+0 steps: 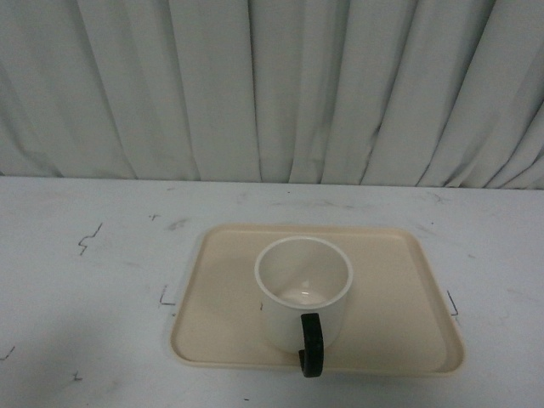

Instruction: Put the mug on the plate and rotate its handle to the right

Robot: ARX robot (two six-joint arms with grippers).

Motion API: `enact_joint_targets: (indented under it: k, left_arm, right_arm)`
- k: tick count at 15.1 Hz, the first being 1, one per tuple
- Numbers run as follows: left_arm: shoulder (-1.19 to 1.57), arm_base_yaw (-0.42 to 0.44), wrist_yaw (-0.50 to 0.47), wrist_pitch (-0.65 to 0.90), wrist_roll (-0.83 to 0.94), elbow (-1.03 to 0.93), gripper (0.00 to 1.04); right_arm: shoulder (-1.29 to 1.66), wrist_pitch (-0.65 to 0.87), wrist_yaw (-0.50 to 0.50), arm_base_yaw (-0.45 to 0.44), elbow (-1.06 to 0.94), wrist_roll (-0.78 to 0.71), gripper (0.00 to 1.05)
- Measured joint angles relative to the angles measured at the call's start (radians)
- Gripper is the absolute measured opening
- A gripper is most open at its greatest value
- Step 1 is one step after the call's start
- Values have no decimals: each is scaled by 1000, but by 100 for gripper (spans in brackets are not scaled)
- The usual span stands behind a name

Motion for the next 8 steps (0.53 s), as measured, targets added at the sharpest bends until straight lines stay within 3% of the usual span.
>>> enact_joint_targets:
  k: [2,4,6,8]
  left_arm:
    - [-30,0,0,-28,0,0,2]
    - [-188,0,1,-217,0,0,2]
    - [-197,0,2,-214,0,0,2]
    - [-197,0,2,-210,-2,0,25]
  right_arm:
    - [0,0,0,0,0,0,98]
    - [0,0,0,0,0,0,98]
    - [0,1,-1,0,0,0,98]
    - [0,0,-1,0,0,0,98]
